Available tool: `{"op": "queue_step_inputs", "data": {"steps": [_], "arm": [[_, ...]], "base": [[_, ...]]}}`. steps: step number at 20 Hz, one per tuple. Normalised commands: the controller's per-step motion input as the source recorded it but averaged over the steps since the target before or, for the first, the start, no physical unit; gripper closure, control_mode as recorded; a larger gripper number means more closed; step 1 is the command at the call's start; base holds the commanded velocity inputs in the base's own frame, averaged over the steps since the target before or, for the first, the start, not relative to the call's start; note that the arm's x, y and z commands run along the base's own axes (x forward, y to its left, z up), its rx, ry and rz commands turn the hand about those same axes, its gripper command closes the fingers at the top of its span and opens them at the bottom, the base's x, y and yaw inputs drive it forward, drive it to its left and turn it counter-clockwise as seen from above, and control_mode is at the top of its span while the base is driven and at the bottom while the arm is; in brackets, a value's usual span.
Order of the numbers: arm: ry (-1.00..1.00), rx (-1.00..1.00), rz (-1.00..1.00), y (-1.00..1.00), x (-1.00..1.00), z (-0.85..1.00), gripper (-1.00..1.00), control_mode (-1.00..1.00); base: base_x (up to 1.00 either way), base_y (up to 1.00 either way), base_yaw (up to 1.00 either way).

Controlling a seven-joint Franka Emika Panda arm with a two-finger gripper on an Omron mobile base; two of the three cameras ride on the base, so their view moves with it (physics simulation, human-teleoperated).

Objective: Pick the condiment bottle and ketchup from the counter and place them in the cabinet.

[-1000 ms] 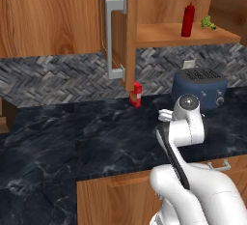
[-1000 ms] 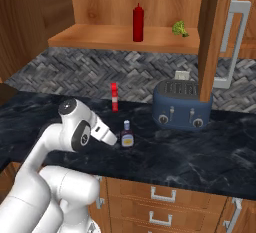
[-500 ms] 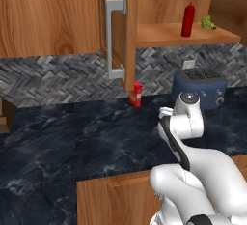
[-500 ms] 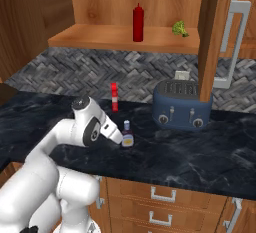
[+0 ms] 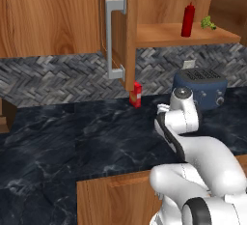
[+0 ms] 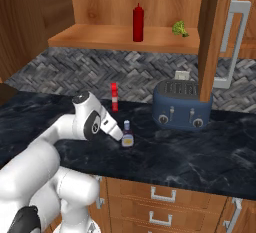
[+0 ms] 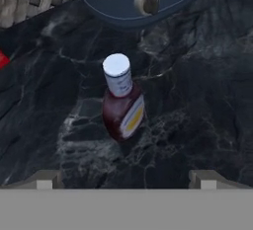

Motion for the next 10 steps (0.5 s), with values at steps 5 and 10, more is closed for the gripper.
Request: {"op": "queue_step_inputs", "data": {"steps": [5, 10], "arm": [[0.00, -0.01, -0.05, -0.11, 0.14, -0.36, -1.00, -1.00], [0.00, 0.00, -0.04, -0.23, 0.26, -0.23, -1.00, -1.00]], "base": [[0.00, 0.00, 0.00], [0.00, 0.00, 0.00]]}}
